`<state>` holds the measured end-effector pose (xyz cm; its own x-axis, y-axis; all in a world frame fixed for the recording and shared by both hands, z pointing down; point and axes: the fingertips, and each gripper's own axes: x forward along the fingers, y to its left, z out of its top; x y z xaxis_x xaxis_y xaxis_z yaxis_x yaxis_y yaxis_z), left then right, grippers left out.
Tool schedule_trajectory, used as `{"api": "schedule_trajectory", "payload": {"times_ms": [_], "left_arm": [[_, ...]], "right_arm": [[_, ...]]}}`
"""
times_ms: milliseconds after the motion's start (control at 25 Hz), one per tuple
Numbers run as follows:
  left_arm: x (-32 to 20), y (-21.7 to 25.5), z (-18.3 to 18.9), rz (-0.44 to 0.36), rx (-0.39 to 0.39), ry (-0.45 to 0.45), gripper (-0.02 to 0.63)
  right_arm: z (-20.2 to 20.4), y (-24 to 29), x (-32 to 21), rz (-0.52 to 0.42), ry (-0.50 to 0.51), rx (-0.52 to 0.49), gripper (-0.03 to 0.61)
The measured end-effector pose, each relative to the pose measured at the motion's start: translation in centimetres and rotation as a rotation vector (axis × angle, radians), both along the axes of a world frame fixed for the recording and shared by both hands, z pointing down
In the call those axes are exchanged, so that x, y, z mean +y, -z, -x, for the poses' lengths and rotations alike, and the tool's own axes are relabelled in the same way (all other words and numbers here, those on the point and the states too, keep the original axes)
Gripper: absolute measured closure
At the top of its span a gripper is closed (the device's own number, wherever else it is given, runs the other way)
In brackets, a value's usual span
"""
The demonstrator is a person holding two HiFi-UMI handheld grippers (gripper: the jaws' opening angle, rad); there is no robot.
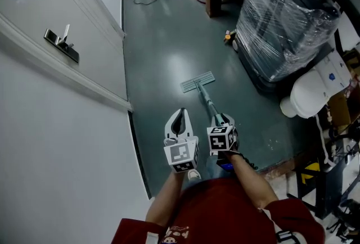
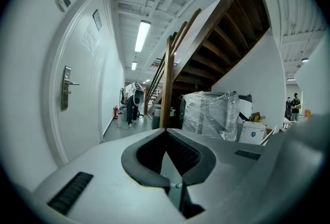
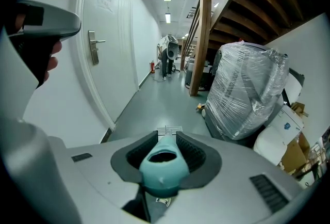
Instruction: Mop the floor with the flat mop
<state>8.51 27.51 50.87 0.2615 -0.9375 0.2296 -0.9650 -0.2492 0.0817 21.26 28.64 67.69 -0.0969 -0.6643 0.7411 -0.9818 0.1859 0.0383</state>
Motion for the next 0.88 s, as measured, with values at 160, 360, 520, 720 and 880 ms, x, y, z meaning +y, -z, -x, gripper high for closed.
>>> {"api": "schedule_trajectory", "payload": {"times_ms": [160,360,520,720,880], "left_arm": [[-2.7,0.4,-0.8,-0.002,-0.009,0.03,0.598],[-5.6,0.1,-1.9,-0.001,-0.02,0.066,0.598],[-7.7,0.5,-3.1,-0.015,-0.016,0.099,0.599],[-10.5,1.2,-3.8,-0.033,-0.018,0.121,0.598],[-12.8,0.2,-3.3,-0.02,-0.005,0.116,0.598]], "right_arm": [[-0.9,0.1,-3.1,-0.002,0.013,-0.006,0.46],[-2.3,-0.1,-6.7,0.001,0.041,-0.013,0.46],[-3.5,-0.3,-9.3,0.002,0.065,-0.017,0.46],[-4.2,-0.3,-12.4,0.004,0.084,-0.02,0.46],[-3.5,-0.4,-14.7,0.002,0.098,-0.014,0.46]]}}
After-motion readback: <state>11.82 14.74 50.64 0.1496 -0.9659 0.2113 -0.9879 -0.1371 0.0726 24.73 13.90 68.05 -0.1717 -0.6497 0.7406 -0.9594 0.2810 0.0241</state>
